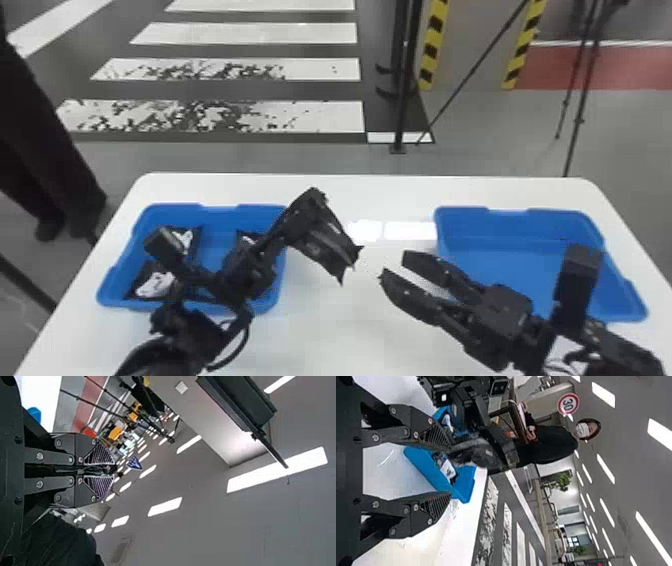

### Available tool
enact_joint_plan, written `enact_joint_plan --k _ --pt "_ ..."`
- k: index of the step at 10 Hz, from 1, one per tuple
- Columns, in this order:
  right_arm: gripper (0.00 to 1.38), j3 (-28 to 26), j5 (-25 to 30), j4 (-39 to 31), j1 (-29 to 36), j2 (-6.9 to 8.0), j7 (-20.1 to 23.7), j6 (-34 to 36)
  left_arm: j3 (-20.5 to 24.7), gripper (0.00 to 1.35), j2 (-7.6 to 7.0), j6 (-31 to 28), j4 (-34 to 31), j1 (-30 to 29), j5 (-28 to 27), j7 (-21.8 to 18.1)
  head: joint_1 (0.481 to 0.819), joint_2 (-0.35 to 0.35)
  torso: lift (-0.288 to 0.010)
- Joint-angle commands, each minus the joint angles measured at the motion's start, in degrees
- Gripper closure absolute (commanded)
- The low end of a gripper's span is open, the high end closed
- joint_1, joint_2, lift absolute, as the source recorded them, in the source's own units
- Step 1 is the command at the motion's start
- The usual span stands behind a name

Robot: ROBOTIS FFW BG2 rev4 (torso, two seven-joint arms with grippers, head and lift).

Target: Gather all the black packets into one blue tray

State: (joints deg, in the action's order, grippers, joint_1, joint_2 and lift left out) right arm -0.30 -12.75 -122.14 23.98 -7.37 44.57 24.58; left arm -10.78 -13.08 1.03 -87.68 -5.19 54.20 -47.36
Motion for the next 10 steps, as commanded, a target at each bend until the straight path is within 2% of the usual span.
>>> enact_joint_plan --k 1,3,4,6,8,9,10 --pt "0.16 -3.82 -3.93 2.54 2.03 0.86 -1.06 -3.63 5.64 1.21 -0.54 1.64 0.00 -0.71 -6.33 -0.81 0.695 0.024 -0.110" --pt "0.21 -8.27 -5.18 2.40 5.55 2.27 -2.03 -4.05 15.46 1.21 -1.95 0.09 0.00 -0.29 -22.44 -1.95 0.695 0.031 -0.110" --pt "0.21 -8.84 -5.53 2.82 6.25 2.45 -2.12 -4.19 20.15 1.21 -2.30 -0.33 0.00 0.27 -29.87 -1.95 0.695 0.048 -0.110" --pt "0.21 -12.16 -8.04 3.80 10.33 4.12 -5.55 -12.49 26.09 1.21 -2.30 1.22 0.00 -0.01 -40.04 -1.95 0.695 0.110 -0.110" --pt "0.21 -14.33 -13.87 9.01 15.25 6.22 -10.20 -25.57 29.40 1.21 -2.04 2.91 0.00 -0.99 -47.46 -1.77 0.695 0.118 -0.110" --pt "0.21 -16.16 -14.32 9.99 17.78 7.42 -12.75 -30.35 30.78 1.17 -1.95 3.61 0.00 -1.56 -49.41 -0.72 0.695 0.103 -0.110" --pt "0.21 -17.07 -15.24 11.26 19.19 7.42 -14.42 -33.72 32.15 0.85 -1.69 4.03 0.00 -2.40 -50.55 0.86 0.695 0.086 -0.110"
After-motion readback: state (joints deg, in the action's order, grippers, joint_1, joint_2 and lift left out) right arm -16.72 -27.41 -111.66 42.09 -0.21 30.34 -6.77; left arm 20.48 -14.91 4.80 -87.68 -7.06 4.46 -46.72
